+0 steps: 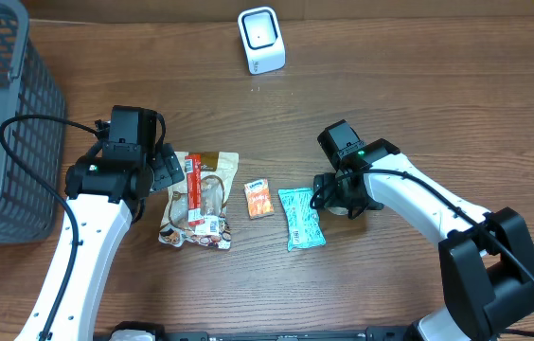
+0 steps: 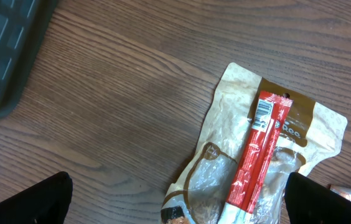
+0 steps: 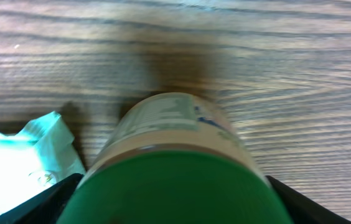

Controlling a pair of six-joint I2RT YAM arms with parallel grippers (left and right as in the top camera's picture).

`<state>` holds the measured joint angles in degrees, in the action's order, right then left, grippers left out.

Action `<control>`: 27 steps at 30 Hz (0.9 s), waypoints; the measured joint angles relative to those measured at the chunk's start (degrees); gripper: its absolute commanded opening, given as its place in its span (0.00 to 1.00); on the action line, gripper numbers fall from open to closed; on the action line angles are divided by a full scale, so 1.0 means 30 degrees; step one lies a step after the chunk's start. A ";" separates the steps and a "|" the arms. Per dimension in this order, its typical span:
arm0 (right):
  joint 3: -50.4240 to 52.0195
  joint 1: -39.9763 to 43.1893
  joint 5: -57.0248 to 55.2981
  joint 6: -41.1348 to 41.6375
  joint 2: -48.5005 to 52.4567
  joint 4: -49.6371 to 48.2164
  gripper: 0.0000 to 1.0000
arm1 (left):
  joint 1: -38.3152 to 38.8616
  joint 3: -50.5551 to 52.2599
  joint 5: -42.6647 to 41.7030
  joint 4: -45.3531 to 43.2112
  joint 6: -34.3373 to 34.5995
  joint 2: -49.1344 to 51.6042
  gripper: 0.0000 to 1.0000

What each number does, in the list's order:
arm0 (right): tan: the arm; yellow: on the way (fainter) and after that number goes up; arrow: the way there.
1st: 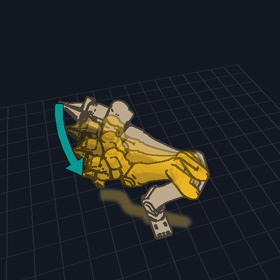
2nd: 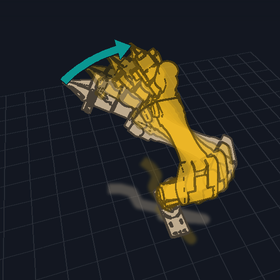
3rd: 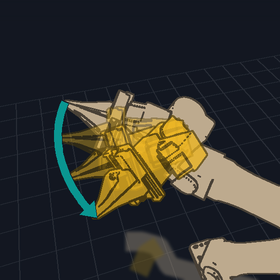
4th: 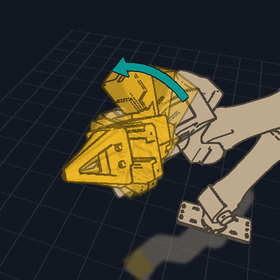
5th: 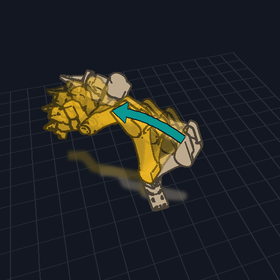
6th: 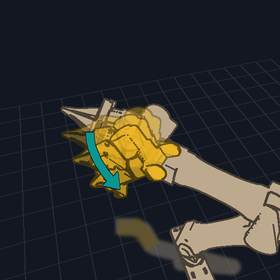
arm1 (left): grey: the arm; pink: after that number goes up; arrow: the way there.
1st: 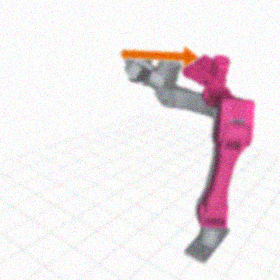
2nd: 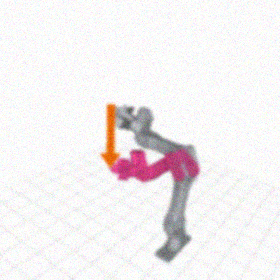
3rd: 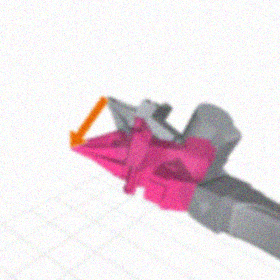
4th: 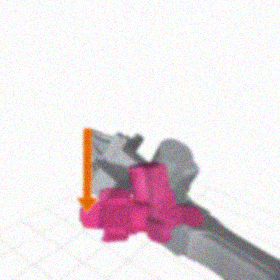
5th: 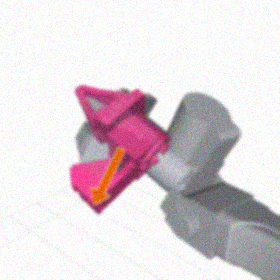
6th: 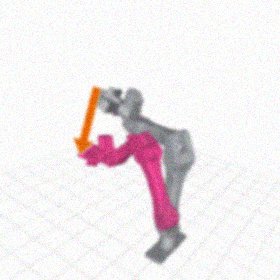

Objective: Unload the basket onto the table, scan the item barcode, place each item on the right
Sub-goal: 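Close the right gripper around the green jar's body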

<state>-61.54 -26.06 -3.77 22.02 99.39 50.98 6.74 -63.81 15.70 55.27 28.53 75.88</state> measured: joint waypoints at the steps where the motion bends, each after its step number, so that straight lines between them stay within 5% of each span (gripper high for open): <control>1: 0.0000 -0.0007 0.0146 -0.0182 0.0000 0.0015 0.88 | 0.0000 0.0000 0.0000 0.0000 0.0000 0.0000 0.99; 27: 0.0000 -0.0007 0.0495 -0.1355 0.0000 0.0015 0.74 | 0.0000 0.0000 -0.0007 0.0000 0.0000 0.0000 1.00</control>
<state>-61.54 -26.09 -2.28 17.96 99.39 51.03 6.74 -63.81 15.68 55.27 28.53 75.88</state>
